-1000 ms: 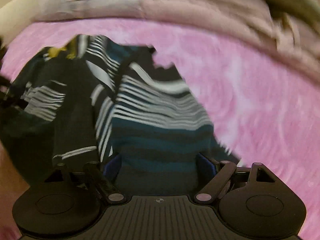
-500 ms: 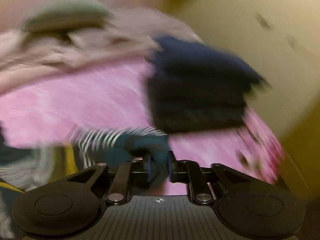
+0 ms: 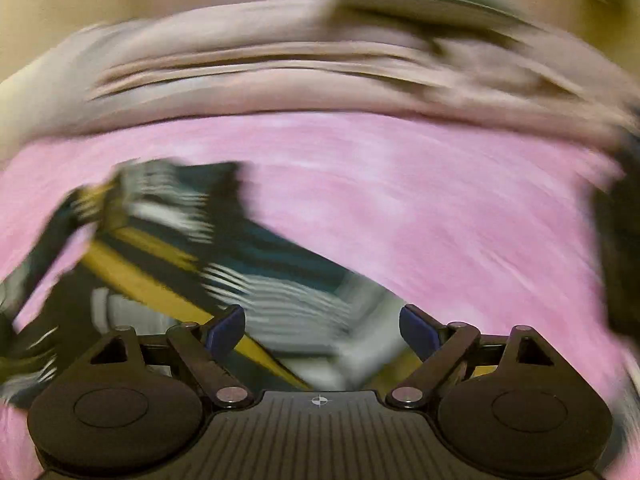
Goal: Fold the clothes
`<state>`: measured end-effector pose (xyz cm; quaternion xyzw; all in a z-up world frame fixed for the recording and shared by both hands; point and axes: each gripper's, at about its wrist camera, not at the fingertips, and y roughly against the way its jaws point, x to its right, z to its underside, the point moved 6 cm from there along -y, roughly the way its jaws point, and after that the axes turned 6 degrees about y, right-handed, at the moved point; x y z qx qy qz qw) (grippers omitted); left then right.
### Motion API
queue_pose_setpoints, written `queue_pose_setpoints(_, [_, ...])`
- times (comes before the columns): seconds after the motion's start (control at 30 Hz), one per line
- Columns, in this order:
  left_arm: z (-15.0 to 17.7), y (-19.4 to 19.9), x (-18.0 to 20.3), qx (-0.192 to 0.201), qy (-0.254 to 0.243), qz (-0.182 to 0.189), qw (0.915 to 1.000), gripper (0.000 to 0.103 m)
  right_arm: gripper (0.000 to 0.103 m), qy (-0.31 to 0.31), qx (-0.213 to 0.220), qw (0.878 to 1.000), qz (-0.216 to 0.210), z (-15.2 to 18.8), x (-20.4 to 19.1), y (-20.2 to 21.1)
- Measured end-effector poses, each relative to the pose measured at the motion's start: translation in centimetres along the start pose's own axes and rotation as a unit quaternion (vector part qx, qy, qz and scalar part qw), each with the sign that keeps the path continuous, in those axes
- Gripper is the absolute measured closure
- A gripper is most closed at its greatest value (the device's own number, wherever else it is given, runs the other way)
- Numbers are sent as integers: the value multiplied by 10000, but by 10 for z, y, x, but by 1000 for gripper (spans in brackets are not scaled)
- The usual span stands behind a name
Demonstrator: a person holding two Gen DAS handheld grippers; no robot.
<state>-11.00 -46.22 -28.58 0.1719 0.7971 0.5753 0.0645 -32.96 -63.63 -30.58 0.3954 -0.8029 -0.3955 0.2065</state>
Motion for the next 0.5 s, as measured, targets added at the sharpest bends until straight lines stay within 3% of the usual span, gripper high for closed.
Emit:
queue_pose_setpoints(0.03, [-17,-7,-14,132,46,-134,9998,54,16,371,-44,9990,-244,-7,-6,-16])
queue_pose_setpoints(0.1, [-51,-19,-42,396,138,-403,9983,49,16,1064,-119,9922,-643,-19,-12,-45])
queue_pose_setpoints(0.17, [-85,-32,-70,660,230,-671,9953,44,16,1555,-232,9846,-768,-26,-5,-70])
queue_pose_setpoints(0.23, [-118,-45,-98,910,328,-915,9911,41,16,1516,-342,9847,-782,-31,15,-87])
queue_pose_setpoints(0.3, [-142,-64,-126,993,521,-876,9898,40,16,1345,-480,9863,-829,-33,37,-98])
queue_pose_setpoints(0.4, [-159,-102,-161,763,917,-628,9909,40,19,1357,-822,9816,-1062,-20,52,-109])
queue_pose_setpoints(0.47, [-161,-124,-172,519,928,-450,9933,40,40,1605,-993,9744,-1225,-7,52,-114])
queue_pose_setpoints(0.5, [-159,-135,-175,381,884,-365,9947,40,43,1549,-973,9764,-1152,-9,56,-111])
